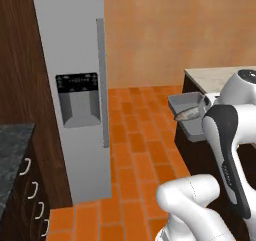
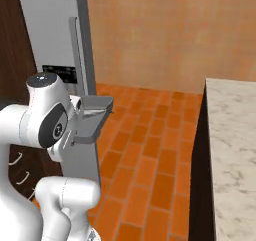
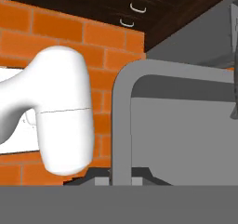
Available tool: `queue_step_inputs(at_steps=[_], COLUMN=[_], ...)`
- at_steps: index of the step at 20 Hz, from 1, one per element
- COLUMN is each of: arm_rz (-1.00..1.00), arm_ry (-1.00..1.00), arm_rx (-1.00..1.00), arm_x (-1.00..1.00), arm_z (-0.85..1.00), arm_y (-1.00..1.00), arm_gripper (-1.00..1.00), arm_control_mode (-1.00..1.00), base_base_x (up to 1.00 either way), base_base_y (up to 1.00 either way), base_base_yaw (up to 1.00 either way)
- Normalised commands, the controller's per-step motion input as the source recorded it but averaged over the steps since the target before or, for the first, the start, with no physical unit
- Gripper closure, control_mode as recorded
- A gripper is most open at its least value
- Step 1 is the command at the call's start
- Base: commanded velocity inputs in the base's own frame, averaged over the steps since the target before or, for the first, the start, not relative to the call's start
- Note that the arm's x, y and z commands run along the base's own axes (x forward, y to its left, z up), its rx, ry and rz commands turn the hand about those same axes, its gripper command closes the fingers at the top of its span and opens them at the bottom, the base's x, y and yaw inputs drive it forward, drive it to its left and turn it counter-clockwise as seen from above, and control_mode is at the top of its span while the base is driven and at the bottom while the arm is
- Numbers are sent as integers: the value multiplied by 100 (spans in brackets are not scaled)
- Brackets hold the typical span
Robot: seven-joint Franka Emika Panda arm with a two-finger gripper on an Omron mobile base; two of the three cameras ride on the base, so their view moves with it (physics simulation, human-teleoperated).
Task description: Take the meat container that has the fish and place it on the second highest rack of the freezer. Then take the vegetable container that has the potato and lemon wedge and place it on the highest rack of the freezer.
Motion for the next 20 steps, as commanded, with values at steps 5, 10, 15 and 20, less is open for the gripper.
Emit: queue_step_inputs(at_steps=[5, 10, 15, 20], arm_rz=[0, 0, 0, 0], arm_ry=[0, 0, 0, 0], arm_rx=[0, 0, 0, 0], arm_x=[0, 0, 0, 0], arm_z=[0, 0, 0, 0], arm_y=[0, 0, 0, 0], arm_gripper=[100, 100, 100, 100], arm_control_mode=[100, 100, 100, 100], base_base_x=[4, 46, 78, 75], base_base_y=[-4, -4, -6, -35], base_base_yaw=[-48, -6, 0, 7])
